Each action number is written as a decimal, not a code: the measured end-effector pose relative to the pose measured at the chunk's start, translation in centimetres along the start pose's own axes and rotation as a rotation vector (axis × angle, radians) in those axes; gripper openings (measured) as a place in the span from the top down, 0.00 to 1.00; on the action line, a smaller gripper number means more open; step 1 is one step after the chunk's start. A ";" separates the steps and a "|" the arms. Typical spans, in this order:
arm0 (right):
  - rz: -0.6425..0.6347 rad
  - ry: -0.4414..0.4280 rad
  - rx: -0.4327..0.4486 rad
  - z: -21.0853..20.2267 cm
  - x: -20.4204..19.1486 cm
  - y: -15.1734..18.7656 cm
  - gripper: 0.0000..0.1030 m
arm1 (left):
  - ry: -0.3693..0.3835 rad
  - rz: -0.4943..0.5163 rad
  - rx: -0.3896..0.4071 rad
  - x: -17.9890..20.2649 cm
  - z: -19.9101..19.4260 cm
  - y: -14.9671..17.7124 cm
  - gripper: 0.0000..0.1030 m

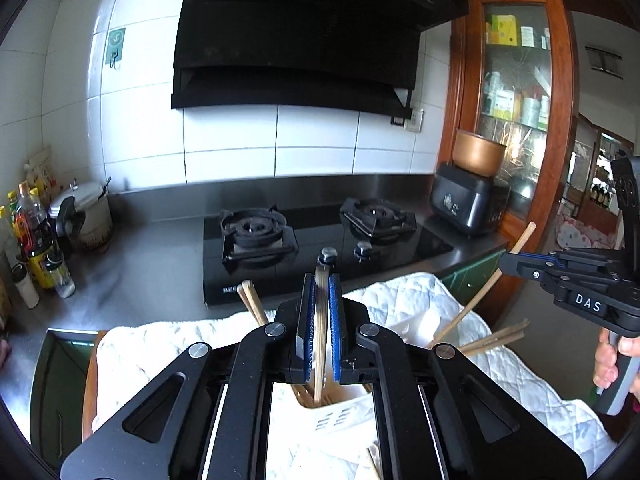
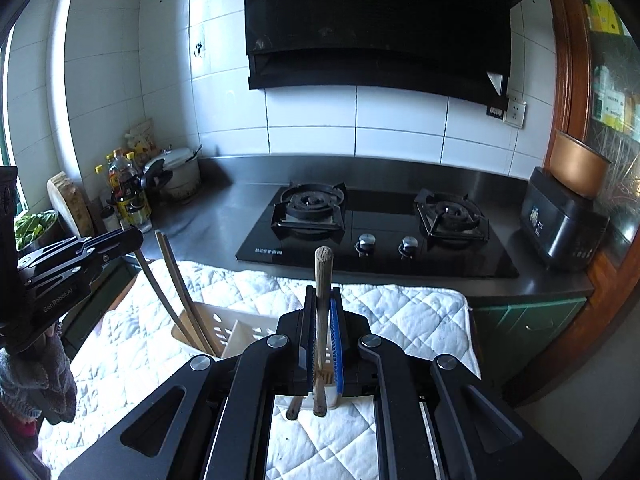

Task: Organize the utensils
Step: 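Lower both chopsticks into the holder and open both tools, then move both open tools back down to the remaining loose chopsticks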

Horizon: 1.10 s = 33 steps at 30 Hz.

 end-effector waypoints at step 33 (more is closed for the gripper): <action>-0.070 -0.072 0.003 -10.9 -4.3 18.3 0.69 | -0.076 -0.004 0.026 2.6 -14.0 11.6 0.16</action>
Point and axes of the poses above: each gripper's, at about its wrist camera, not at the fingertips, and z roughly the way its jaws point, x to its right, y to its underside, the point moved 1 cm from there along z, roughly the way its jaws point
